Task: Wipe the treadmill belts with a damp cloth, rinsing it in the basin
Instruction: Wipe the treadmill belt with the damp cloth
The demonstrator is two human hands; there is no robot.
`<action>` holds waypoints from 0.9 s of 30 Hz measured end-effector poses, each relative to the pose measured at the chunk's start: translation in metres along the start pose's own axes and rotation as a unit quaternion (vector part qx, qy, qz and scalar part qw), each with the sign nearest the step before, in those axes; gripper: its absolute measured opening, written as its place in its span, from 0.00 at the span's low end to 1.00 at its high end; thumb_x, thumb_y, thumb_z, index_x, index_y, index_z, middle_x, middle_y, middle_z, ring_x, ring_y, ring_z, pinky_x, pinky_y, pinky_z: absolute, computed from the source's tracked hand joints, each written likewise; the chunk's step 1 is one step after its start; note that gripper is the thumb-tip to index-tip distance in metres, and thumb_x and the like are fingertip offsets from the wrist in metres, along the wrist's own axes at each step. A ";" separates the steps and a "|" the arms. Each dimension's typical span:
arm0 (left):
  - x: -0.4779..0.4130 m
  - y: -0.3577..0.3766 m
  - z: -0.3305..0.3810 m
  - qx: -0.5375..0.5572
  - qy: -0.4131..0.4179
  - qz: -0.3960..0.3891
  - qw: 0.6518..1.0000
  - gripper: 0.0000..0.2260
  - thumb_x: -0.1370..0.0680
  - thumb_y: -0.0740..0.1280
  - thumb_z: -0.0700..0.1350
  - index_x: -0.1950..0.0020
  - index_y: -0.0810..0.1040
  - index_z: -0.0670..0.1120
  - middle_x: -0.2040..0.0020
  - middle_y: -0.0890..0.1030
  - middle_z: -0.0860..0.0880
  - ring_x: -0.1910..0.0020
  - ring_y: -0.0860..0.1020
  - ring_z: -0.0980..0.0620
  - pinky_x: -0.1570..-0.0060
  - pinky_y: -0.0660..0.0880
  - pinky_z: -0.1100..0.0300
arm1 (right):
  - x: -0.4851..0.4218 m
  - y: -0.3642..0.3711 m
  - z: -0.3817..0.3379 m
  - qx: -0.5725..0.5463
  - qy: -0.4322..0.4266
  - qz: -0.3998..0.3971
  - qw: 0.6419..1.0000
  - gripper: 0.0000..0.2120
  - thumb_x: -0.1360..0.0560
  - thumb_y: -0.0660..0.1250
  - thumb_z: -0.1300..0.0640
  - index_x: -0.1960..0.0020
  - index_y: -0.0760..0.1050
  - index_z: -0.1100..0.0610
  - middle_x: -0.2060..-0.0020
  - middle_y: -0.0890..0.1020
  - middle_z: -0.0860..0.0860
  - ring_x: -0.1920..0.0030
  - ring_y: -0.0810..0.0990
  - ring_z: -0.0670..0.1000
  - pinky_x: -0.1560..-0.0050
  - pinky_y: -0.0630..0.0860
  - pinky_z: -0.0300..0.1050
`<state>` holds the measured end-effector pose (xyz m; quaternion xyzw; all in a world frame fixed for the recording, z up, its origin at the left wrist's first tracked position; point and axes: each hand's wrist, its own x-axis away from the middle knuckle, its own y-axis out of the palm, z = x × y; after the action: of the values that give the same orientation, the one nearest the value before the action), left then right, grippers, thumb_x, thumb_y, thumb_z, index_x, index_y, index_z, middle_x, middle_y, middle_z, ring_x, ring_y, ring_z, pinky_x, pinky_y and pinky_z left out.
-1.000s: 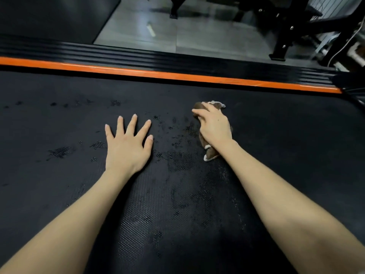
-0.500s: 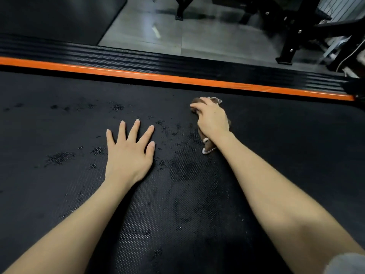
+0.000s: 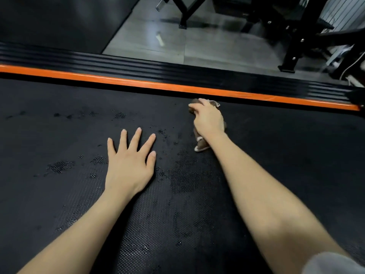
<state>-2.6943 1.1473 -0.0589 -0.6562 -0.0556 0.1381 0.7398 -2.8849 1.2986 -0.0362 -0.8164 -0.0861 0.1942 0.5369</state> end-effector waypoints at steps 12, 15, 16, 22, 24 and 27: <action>0.002 -0.002 -0.004 0.009 0.004 -0.010 1.000 0.31 0.26 0.35 0.62 0.24 0.54 0.61 0.22 0.54 0.51 0.23 0.47 0.43 0.27 0.42 0.41 | -0.018 -0.001 0.015 0.020 -0.078 -0.027 0.996 0.20 0.25 0.59 0.62 0.37 0.76 0.44 0.30 0.69 0.47 0.35 0.71 0.54 0.39 0.70 0.47; 0.000 -0.001 -0.001 0.005 -0.001 -0.010 1.000 0.31 0.26 0.35 0.61 0.24 0.53 0.61 0.22 0.53 0.50 0.23 0.47 0.43 0.27 0.41 0.40 | -0.024 -0.014 0.055 0.030 0.027 0.012 0.999 0.18 0.22 0.57 0.60 0.37 0.76 0.48 0.33 0.71 0.52 0.37 0.72 0.59 0.40 0.70 0.50; 0.000 0.000 0.000 0.001 -0.001 -0.011 1.000 0.31 0.26 0.35 0.61 0.24 0.53 0.60 0.22 0.53 0.50 0.23 0.47 0.42 0.27 0.41 0.40 | -0.022 -0.013 0.053 0.033 0.031 0.016 0.999 0.17 0.22 0.57 0.60 0.37 0.76 0.49 0.33 0.71 0.52 0.37 0.72 0.59 0.40 0.70 0.50; 0.001 -0.002 -0.001 -0.003 -0.001 -0.023 1.000 0.30 0.25 0.36 0.61 0.23 0.52 0.60 0.22 0.52 0.49 0.23 0.47 0.42 0.27 0.42 0.39 | 0.050 -0.005 -0.011 -0.034 -0.107 -0.035 0.993 0.15 0.23 0.61 0.61 0.40 0.79 0.51 0.32 0.72 0.52 0.33 0.70 0.56 0.34 0.64 0.46; 0.001 -0.003 -0.001 -0.008 -0.001 -0.029 1.000 0.27 0.23 0.39 0.60 0.23 0.52 0.60 0.22 0.52 0.49 0.23 0.46 0.41 0.28 0.42 0.39 | 0.104 -0.013 -0.020 -0.060 -0.163 -0.042 0.984 0.15 0.25 0.61 0.63 0.43 0.81 0.52 0.35 0.75 0.55 0.35 0.72 0.59 0.35 0.70 0.52; 0.000 -0.003 -0.003 -0.006 0.003 -0.028 1.000 0.23 0.19 0.45 0.58 0.23 0.53 0.59 0.22 0.53 0.49 0.23 0.47 0.41 0.28 0.42 0.39 | 0.184 -0.038 0.001 -0.037 -0.239 -0.069 0.968 0.21 0.30 0.56 0.63 0.44 0.81 0.52 0.37 0.76 0.55 0.36 0.73 0.59 0.34 0.68 0.51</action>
<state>-2.6931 1.1447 -0.0566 -0.6590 -0.0723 0.1150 0.7398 -2.7149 1.3790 -0.0434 -0.7577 -0.2752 0.3428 0.4823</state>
